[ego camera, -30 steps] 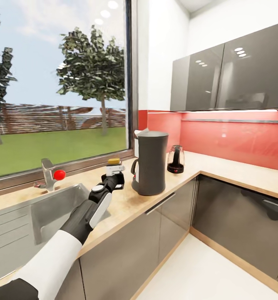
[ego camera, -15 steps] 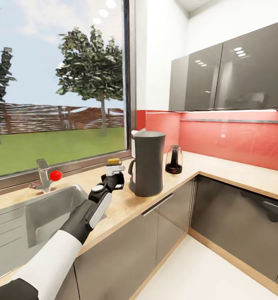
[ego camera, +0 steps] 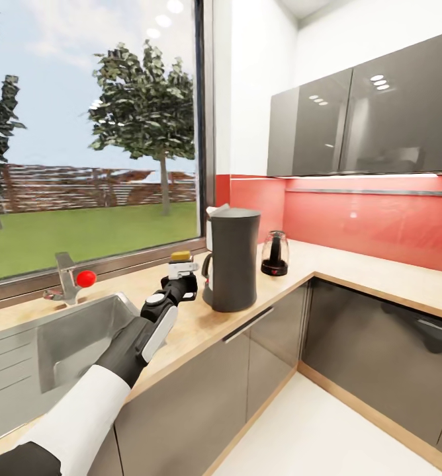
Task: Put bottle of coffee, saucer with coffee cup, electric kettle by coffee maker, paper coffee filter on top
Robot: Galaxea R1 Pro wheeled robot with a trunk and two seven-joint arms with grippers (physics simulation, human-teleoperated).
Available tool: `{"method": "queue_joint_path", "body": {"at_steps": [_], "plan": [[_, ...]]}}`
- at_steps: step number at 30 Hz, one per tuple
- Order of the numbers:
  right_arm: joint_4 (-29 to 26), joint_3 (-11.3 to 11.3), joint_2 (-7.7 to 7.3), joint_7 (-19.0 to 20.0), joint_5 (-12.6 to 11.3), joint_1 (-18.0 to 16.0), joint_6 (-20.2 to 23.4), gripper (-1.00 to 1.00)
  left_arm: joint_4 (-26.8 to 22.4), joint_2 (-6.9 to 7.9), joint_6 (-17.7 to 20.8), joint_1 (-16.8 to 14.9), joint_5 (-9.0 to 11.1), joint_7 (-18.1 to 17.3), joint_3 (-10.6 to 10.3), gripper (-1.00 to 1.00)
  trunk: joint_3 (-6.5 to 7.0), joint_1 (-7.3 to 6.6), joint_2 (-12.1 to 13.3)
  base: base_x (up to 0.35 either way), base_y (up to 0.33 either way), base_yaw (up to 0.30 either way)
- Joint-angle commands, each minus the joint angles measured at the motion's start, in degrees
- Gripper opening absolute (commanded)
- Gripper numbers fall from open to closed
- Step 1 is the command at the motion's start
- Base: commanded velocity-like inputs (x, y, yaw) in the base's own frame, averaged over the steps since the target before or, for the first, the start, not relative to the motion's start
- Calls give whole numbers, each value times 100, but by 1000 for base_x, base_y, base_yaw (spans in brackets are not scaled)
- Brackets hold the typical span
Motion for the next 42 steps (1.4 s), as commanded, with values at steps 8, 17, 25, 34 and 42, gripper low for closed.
{"method": "queue_joint_path", "body": {"at_steps": [8, 17, 25, 34, 42], "plan": [[5, 8, -2, 18, -8, -4, -18, 100, -9, 2, 19, -5, 47, 47, -15, -100, -7, 0, -4, 0, -97, 0], [8, 8, -2, 18, -3, -4, -18, 100, -12, 2, 18, -5, 47, 47, -15, -100, -7, 0, -4, 14, -27, 0], [13, 8, -2, 17, -7, -4, -18, 100, -6, 2, 19, -5, 39, 43, -15, -100, -43, 44, -84, 0, -1, 0], [14, 8, -2, 18, 0, -4, -18, 100, -3, 2, 19, -5, 39, 48, -15, -100, -133, 154, -285, 0, 0, 0], [13, 8, -2, 18, -3, -4, -18, 100, 0, 2, 18, -5, 38, 48, -15, -100, -205, 242, -445, 0, 0, 0]]}}
